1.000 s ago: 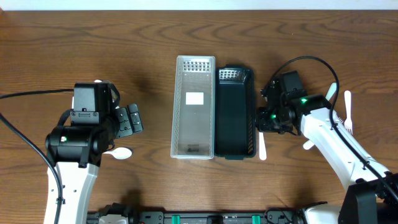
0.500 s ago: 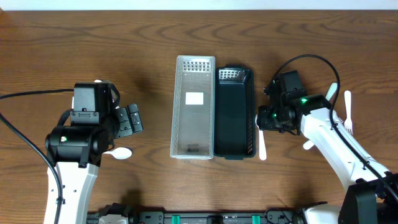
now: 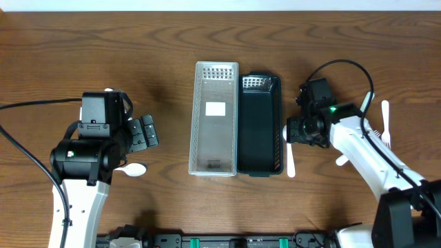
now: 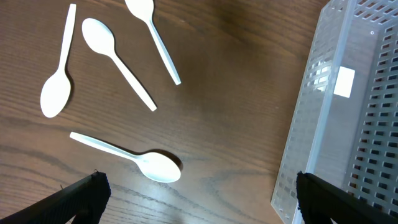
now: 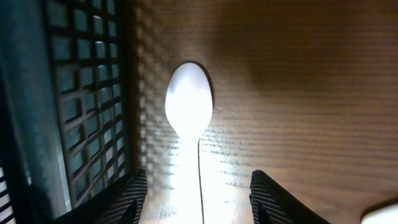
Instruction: Pack container
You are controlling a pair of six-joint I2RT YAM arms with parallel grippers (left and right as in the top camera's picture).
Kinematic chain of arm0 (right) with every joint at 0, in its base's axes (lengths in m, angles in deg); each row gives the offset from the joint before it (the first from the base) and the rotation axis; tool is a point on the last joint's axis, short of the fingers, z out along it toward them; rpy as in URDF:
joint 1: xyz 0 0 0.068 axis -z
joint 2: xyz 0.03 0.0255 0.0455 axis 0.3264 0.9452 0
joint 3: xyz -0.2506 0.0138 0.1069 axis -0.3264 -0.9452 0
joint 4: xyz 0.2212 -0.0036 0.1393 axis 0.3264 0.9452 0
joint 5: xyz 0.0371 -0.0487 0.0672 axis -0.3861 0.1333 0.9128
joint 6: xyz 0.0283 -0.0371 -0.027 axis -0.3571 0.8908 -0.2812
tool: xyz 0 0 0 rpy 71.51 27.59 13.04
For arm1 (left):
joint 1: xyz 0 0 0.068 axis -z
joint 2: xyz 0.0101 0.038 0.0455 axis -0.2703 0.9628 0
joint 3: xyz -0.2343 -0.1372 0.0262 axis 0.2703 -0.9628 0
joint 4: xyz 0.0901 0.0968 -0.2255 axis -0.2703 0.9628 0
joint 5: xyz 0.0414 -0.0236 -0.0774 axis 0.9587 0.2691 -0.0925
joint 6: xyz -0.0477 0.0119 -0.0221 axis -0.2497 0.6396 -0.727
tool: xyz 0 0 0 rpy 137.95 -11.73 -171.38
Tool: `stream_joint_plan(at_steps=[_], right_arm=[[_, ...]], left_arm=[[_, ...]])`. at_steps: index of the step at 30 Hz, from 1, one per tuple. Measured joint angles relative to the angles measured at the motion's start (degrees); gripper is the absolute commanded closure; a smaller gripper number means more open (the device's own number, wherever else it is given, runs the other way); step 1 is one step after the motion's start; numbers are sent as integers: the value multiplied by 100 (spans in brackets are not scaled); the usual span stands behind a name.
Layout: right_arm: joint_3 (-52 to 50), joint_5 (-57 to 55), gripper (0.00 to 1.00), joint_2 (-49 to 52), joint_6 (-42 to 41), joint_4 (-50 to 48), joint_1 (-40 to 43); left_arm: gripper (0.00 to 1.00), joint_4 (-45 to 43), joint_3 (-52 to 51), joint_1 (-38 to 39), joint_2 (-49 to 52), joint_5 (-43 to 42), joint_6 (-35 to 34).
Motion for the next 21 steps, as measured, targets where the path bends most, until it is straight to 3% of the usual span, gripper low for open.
stream_joint_plan(at_steps=[21], right_arm=[[197, 11, 44, 979, 0, -431, 0]], left_arm=[[2, 0, 0, 0, 0, -2, 0]])
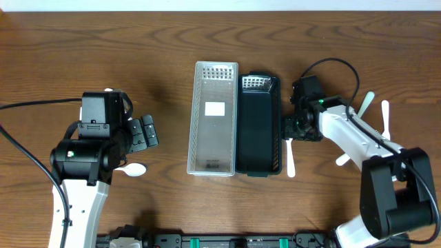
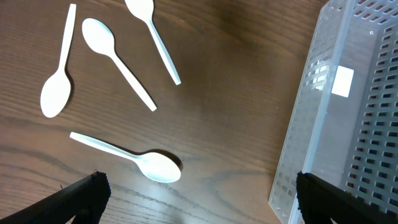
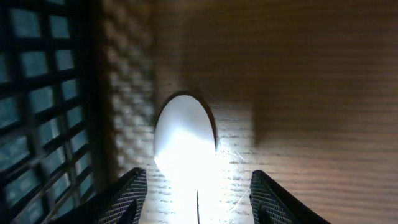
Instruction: Pack container
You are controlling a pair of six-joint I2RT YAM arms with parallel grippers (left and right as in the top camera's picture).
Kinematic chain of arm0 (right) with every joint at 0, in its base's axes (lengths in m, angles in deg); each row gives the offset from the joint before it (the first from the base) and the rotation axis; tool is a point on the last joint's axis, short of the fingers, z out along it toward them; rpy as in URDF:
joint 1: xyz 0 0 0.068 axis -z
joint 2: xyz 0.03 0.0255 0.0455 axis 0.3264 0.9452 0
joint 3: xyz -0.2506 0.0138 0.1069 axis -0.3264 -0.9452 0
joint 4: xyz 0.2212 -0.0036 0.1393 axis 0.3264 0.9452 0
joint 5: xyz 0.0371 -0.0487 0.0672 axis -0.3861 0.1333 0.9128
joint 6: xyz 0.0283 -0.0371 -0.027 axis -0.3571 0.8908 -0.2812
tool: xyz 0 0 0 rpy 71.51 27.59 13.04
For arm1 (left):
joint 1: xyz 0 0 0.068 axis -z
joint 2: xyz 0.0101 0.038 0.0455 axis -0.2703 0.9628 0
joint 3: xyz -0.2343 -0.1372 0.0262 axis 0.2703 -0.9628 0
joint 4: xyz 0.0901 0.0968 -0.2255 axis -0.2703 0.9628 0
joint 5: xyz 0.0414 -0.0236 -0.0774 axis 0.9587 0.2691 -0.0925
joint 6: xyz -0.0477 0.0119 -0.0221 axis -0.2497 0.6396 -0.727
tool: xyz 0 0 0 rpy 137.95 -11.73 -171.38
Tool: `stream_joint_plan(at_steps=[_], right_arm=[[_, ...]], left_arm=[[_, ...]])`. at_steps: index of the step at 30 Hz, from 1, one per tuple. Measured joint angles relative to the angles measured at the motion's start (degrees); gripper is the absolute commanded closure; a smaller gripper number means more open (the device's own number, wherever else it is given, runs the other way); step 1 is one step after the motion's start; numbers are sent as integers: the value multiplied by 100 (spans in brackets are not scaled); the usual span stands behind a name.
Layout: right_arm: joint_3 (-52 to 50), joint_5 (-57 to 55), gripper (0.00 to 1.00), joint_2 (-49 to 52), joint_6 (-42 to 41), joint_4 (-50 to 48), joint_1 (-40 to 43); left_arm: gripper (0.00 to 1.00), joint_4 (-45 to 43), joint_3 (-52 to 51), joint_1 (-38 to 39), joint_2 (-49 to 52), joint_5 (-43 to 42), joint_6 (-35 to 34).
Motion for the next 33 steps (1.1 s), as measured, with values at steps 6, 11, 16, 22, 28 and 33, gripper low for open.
stream_joint_plan(at_steps=[6, 11, 16, 22, 28, 33], right_arm=[[0, 13, 43, 219, 2, -79, 0], [0, 13, 44, 225, 0, -210, 0], [0, -7, 44, 225, 0, -271, 0], [0, -31, 44, 225, 0, -269, 0], [0, -111, 44, 247, 0, -267, 0], [116, -166, 43, 463, -2, -251, 0]], left_arm=[[2, 0, 0, 0, 0, 0, 0], [2, 0, 0, 0, 0, 0, 0], [2, 0, 0, 0, 0, 0, 0], [2, 0, 0, 0, 0, 0, 0], [2, 0, 0, 0, 0, 0, 0], [2, 0, 0, 0, -2, 0, 0]])
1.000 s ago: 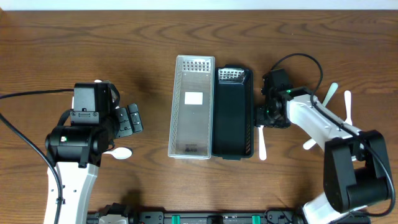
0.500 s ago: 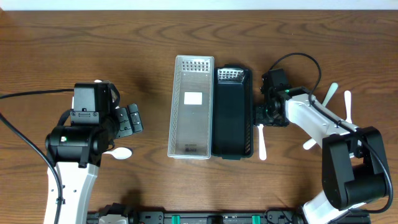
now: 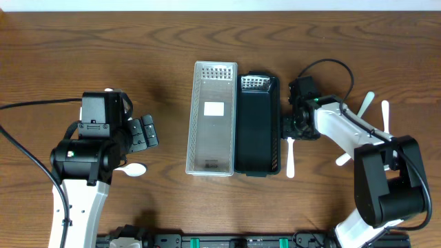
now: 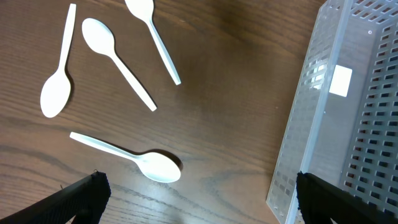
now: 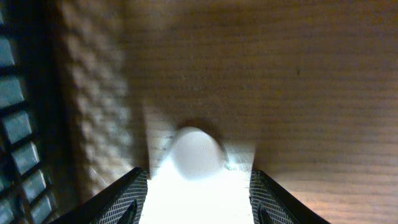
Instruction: Pack container
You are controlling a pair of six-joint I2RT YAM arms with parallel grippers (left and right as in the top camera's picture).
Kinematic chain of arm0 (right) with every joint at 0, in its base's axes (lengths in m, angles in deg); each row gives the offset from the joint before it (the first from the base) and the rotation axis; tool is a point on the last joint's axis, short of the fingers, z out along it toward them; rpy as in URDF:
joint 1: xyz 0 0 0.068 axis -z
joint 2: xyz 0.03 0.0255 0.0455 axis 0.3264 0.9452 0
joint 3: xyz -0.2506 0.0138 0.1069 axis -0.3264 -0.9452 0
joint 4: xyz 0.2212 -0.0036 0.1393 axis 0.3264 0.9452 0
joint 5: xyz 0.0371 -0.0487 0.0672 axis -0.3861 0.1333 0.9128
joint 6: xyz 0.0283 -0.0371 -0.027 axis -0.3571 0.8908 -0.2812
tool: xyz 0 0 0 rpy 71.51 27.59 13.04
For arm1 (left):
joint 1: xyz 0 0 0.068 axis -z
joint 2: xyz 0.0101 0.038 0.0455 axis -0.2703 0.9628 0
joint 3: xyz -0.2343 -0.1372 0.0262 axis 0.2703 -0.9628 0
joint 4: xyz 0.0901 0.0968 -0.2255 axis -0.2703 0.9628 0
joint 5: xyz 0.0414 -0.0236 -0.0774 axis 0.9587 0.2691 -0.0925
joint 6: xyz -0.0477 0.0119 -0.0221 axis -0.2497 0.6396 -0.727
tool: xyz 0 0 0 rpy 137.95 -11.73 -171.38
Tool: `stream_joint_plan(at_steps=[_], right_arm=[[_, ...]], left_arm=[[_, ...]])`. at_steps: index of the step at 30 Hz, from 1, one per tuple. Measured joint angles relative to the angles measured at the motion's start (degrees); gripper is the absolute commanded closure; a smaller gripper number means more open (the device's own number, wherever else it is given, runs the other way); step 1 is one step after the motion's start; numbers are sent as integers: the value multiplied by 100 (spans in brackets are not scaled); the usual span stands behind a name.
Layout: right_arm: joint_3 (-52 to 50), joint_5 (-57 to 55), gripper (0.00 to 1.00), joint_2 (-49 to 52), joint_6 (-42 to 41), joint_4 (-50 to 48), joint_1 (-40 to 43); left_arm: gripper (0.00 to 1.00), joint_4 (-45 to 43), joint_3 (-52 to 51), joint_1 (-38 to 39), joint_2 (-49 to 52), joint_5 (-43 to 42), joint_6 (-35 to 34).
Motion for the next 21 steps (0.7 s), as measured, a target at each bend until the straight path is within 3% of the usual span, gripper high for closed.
stream_joint_plan(at_steps=[21], right_arm=[[136, -33, 43, 94, -289, 302, 0]], left_arm=[[2, -28, 0, 0, 2, 0, 0]])
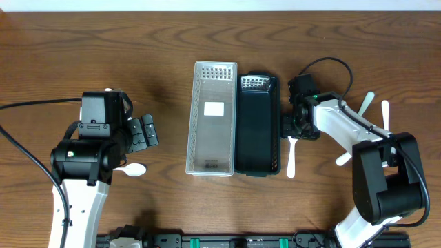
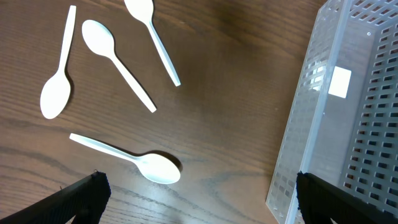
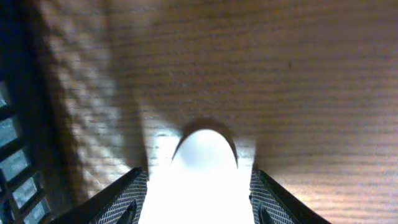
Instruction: Pack container
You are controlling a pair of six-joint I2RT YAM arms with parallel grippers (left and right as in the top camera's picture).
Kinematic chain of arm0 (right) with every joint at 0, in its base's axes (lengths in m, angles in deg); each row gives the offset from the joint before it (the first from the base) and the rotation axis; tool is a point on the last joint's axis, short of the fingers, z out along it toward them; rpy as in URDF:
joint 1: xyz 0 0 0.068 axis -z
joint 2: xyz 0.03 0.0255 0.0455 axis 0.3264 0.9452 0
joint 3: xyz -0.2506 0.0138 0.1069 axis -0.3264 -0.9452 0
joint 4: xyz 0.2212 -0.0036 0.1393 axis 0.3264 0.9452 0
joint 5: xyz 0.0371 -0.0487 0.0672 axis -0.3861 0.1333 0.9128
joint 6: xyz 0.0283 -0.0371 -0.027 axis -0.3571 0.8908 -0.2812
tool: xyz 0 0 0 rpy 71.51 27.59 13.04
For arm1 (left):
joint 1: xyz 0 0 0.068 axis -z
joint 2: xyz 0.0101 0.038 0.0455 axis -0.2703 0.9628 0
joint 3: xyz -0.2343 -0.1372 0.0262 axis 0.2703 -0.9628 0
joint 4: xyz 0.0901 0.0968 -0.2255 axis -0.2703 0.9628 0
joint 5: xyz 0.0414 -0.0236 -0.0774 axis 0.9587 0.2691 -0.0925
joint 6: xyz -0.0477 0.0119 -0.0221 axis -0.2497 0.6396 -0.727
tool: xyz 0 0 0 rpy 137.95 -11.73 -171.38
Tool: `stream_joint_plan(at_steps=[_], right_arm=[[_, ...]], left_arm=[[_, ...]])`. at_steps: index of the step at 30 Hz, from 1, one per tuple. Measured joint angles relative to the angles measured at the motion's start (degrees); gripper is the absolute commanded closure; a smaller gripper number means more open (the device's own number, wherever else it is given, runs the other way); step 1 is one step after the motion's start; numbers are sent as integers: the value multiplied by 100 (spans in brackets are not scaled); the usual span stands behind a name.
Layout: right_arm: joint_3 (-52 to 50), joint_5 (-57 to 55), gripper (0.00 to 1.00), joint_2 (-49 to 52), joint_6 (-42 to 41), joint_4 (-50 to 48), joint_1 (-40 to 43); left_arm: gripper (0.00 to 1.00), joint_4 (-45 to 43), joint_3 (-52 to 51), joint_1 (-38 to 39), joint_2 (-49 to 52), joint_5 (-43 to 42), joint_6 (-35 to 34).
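A clear perforated container [image 1: 212,118] and a black one [image 1: 258,125] stand side by side mid-table. Just right of the black one lies a white spoon [image 1: 291,157]. My right gripper [image 1: 295,131] is low over its bowl end. In the right wrist view the bright bowl [image 3: 204,155] lies between my open fingers [image 3: 198,205], close to the wood, with the black wall [image 3: 18,155] at left. My left gripper [image 1: 145,132] hangs open over the table [image 2: 196,199], holding nothing. Several white spoons [image 2: 118,65] lie below it, one nearest [image 2: 146,163].
More white utensils lie at the right: two [image 1: 364,105] [image 1: 386,117] beside my right arm and one [image 1: 341,160] partly under it. The clear container's wall [image 2: 311,124] is at the right of the left wrist view. Cables trail behind both arms.
In the right wrist view the spoon bowl is sharper and slightly larger between the fingers. The left arm, the spoons and both containers have not moved.
My open right gripper first stood above the spoon beside the black container, with the whole bowl ahead of the fingers. At each later moment it was lower and nearer, until the bowl lay between the fingers. Both containers stand slightly further left. My left arm stayed still.
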Motion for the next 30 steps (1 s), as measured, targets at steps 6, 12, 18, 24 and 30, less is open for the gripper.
stream_joint_plan(at_steps=[6, 12, 18, 24, 30], right_arm=[[4, -9, 48, 0, -192, 7, 0], [4, -48, 60, 4, -306, 37, 0], [4, -68, 68, 7, -323, 50, 0], [7, -66, 76, 7, -328, 50, 0], [7, -66, 98, 7, -328, 48, 0]], left_arm=[[2, 2, 0, 0, 0, 0, 0], [2, 2, 0, 0, 0, 0, 0], [2, 0, 0, 0, 0, 2, 0], [2, 0, 0, 0, 0, 0, 0], [2, 0, 0, 0, 0, 0, 0]])
